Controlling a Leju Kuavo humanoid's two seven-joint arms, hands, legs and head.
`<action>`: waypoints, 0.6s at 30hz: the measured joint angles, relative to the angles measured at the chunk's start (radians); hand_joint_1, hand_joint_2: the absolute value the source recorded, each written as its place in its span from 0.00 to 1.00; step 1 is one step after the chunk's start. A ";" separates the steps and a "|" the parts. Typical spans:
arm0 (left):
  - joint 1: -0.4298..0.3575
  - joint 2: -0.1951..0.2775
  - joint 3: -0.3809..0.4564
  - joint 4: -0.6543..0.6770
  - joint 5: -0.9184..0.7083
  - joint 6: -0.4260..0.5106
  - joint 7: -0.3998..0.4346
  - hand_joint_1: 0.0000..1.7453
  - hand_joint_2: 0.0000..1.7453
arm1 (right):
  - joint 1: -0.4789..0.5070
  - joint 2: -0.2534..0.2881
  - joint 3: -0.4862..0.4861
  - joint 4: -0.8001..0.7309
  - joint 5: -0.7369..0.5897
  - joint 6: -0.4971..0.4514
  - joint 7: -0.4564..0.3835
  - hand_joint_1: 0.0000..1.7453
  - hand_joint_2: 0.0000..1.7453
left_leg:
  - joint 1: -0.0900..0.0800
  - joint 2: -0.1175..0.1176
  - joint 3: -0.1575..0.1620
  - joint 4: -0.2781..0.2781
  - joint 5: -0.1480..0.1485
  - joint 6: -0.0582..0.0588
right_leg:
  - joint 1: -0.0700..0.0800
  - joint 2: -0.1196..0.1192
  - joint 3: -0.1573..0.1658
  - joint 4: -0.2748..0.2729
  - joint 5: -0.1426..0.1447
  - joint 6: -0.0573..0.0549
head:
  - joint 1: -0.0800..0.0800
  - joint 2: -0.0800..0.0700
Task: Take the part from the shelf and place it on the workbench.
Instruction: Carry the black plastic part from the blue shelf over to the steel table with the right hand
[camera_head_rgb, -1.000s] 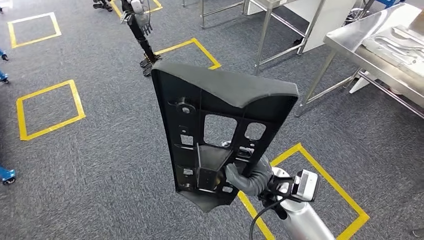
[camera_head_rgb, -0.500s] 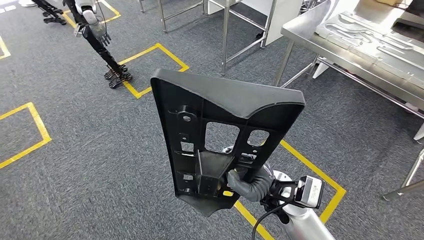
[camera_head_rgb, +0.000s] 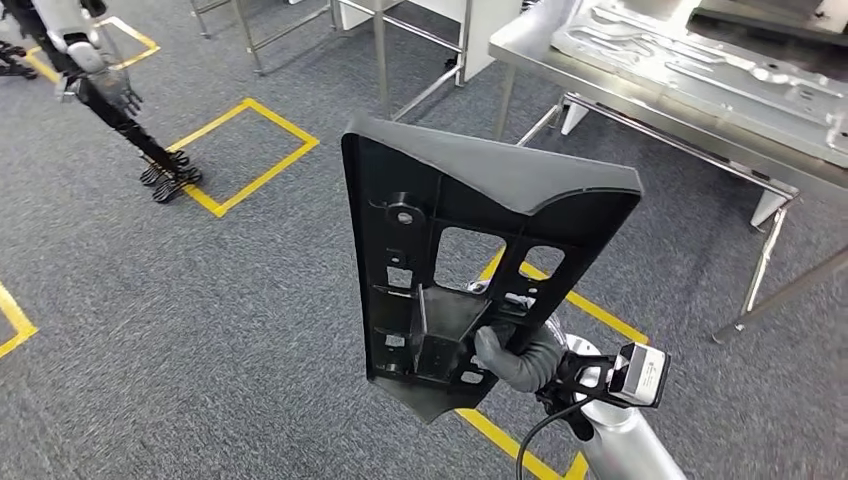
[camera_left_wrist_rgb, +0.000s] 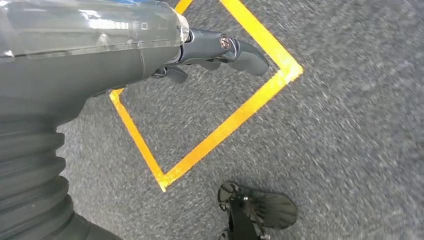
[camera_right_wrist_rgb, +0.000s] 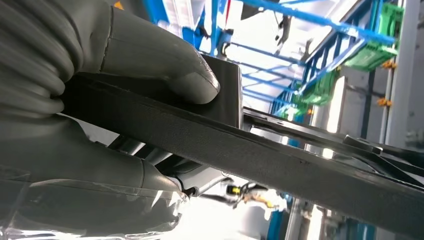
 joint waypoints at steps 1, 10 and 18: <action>-0.003 0.000 0.000 0.000 0.000 -0.002 0.000 0.00 1.00 | 0.000 0.000 -0.002 0.000 -0.001 0.000 0.000 1.00 1.00 | 0.001 0.007 0.002 0.000 -0.003 -0.006 | -0.003 0.013 0.000 -0.002 0.002 -0.005 | 0.000 0.000; -0.004 0.005 0.007 -0.001 -0.012 -0.003 0.000 0.00 1.00 | 0.006 0.001 -0.013 -0.002 -0.001 0.005 0.006 1.00 1.00 | 0.012 -0.111 -0.117 0.227 -0.069 -0.024 | -0.010 0.124 0.012 -0.008 0.004 -0.026 | 0.000 0.000; -0.013 0.015 0.017 -0.002 -0.022 0.000 0.001 0.00 1.00 | 0.011 0.004 -0.028 -0.003 0.011 0.014 0.003 1.00 1.00 | 0.015 -0.143 -0.024 0.004 0.021 0.012 | -0.014 0.171 -0.011 0.020 -0.009 0.014 | 0.000 0.000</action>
